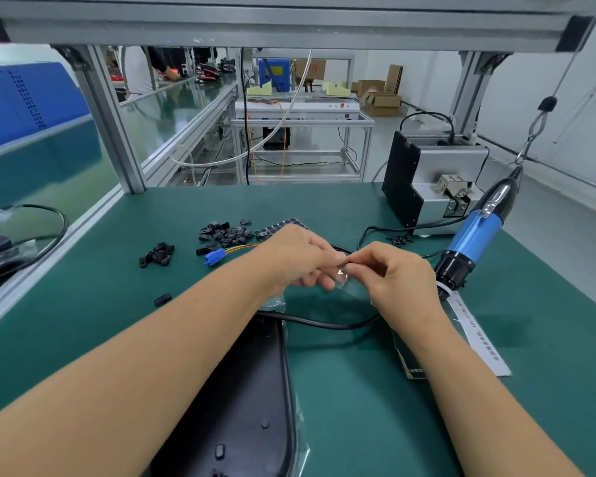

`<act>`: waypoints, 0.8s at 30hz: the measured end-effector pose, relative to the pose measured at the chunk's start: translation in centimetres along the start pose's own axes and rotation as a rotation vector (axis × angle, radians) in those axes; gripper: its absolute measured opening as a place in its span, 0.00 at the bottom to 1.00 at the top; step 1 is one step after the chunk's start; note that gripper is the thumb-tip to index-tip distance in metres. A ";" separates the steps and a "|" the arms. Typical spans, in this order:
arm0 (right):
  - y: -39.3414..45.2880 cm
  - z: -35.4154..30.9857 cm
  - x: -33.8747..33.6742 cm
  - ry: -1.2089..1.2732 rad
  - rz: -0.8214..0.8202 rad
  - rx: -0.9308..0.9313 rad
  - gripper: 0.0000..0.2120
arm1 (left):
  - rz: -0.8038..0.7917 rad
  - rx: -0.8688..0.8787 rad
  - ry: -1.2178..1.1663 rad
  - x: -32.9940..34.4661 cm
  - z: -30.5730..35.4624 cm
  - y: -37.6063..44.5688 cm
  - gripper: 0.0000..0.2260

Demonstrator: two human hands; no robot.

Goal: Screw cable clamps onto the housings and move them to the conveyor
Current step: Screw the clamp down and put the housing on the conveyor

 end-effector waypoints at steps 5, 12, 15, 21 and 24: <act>-0.2 -0.5 -0.3 -0.032 0.055 -0.005 0.02 | -0.083 -0.050 0.013 -0.2 0.0 0.5 0.09; -0.1 -0.2 0.1 0.038 0.036 0.067 0.05 | -0.149 -0.107 0.014 0.0 0.4 0.1 0.08; -0.1 -0.2 0.1 0.044 0.035 0.064 0.07 | -0.147 -0.111 0.016 0.0 0.3 -0.1 0.08; -0.3 -0.5 -0.1 0.091 0.031 0.069 0.09 | -0.137 -0.107 -0.012 0.0 0.0 0.2 0.08; -0.2 -0.8 0.2 0.114 -0.005 0.046 0.09 | -0.107 -0.107 -0.025 -0.5 -0.4 0.4 0.09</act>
Point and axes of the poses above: each hand's wrist, its own y-axis towards the middle knuckle, its own x-axis out of the palm, z = x × y, the point moved 9 cm from there along y, towards the middle knuckle, and after that the axes turned 6 degrees about x, right-handed, at the moved point
